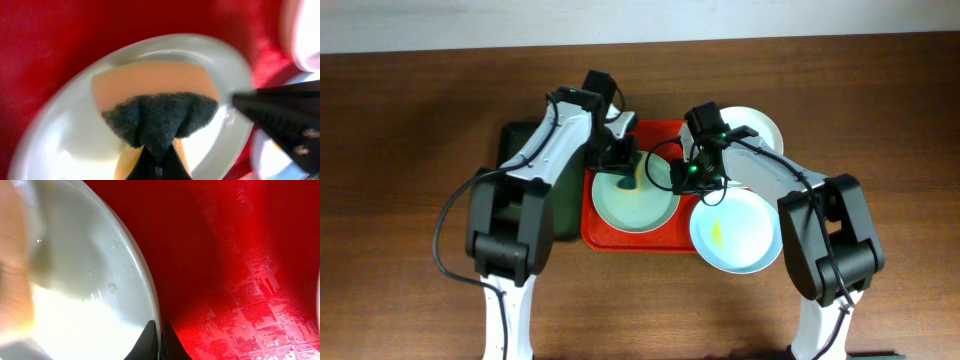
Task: Clean dirty plates on tray and stack at the side
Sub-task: 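Scrub the pale green plate with the sponge while the right gripper holds it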
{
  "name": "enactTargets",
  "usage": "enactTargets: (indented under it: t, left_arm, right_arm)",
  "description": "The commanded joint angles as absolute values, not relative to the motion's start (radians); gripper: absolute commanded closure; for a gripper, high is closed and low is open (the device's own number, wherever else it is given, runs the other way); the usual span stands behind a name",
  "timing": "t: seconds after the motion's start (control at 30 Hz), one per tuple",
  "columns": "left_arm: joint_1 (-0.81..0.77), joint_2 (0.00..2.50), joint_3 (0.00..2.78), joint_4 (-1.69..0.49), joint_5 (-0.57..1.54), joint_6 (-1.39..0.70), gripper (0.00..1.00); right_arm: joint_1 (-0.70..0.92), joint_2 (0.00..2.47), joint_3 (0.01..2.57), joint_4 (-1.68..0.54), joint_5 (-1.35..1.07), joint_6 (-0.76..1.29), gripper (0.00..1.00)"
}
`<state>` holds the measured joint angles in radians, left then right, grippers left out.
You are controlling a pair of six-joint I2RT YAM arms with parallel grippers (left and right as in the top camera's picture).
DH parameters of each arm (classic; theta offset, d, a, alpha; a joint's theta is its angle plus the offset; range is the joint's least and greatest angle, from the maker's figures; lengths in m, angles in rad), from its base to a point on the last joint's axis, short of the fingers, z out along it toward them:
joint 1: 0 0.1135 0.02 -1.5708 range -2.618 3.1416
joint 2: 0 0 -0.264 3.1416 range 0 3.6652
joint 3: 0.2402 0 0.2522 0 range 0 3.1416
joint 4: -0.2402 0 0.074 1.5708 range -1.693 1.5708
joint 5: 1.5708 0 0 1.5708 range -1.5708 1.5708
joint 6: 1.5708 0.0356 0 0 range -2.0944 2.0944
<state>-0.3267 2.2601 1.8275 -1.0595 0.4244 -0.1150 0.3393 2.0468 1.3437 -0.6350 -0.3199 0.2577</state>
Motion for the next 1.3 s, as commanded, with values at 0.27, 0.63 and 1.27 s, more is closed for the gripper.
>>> enactTargets:
  t: [0.27,0.63,1.27]
  left_arm:
    - [-0.327,2.195,1.700,-1.051,0.208,-0.204,1.00]
    - [-0.435,2.195,1.598,-0.910,0.450,-0.215,1.00]
    - [-0.390,2.178,1.755,-1.104,0.130,-0.221,1.00]
  right_arm:
    - [0.347,2.067,1.312,-0.650,-0.303,0.243,0.96]
    - [0.347,2.067,1.312,-0.650,-0.303,0.242,0.96]
    - [0.347,2.067,1.312,-0.650,-0.303,0.242,0.96]
